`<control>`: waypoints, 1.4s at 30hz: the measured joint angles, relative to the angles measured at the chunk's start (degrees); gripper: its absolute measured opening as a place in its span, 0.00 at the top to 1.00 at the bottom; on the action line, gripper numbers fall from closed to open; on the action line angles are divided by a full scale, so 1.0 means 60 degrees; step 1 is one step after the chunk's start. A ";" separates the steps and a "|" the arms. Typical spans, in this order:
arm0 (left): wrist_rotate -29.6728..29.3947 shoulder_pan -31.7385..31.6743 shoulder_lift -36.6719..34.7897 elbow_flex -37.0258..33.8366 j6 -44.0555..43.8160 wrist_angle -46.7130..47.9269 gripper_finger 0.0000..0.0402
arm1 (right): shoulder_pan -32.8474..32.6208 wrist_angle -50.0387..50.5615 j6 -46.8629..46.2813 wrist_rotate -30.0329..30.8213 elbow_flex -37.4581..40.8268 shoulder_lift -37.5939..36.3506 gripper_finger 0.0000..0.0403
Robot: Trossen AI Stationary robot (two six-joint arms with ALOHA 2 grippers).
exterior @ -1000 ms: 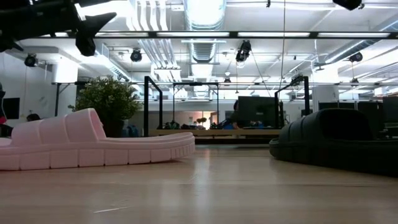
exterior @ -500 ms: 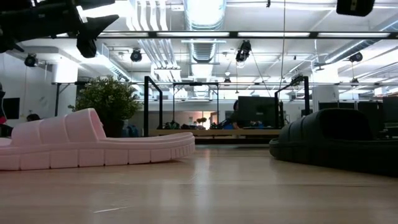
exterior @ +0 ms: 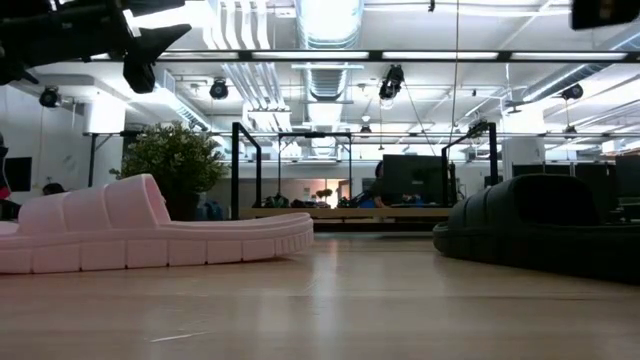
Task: Pick and place slides into the shelf
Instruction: Put the right black slipper on the shelf
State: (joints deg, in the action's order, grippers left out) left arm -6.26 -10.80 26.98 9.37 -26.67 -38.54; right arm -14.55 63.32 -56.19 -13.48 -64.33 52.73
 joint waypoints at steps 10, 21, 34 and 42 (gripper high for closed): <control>0.0000 0.0002 0.0000 -0.0017 -0.0005 0.0004 0.64 | -0.0406 0.0792 -0.0899 -0.0009 0.1476 -0.0107 0.57; 0.0002 0.0002 0.0079 -0.0062 -0.0023 0.0004 0.64 | -0.0417 -0.0687 -0.1896 -0.0372 0.3216 -0.1376 0.57; -0.0004 0.0001 0.0567 -0.0062 -0.0023 0.0000 0.64 | -0.3055 -0.2064 -0.3239 0.0811 0.1197 -0.0089 0.58; -0.0002 0.0001 0.0676 -0.0062 -0.0025 0.0007 0.64 | -0.4748 0.0624 -0.3885 0.2252 -0.0833 0.2597 0.63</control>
State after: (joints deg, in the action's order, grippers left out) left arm -6.27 -10.80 31.04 8.99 -26.82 -38.50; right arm -43.04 67.06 -79.50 0.03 -69.33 68.31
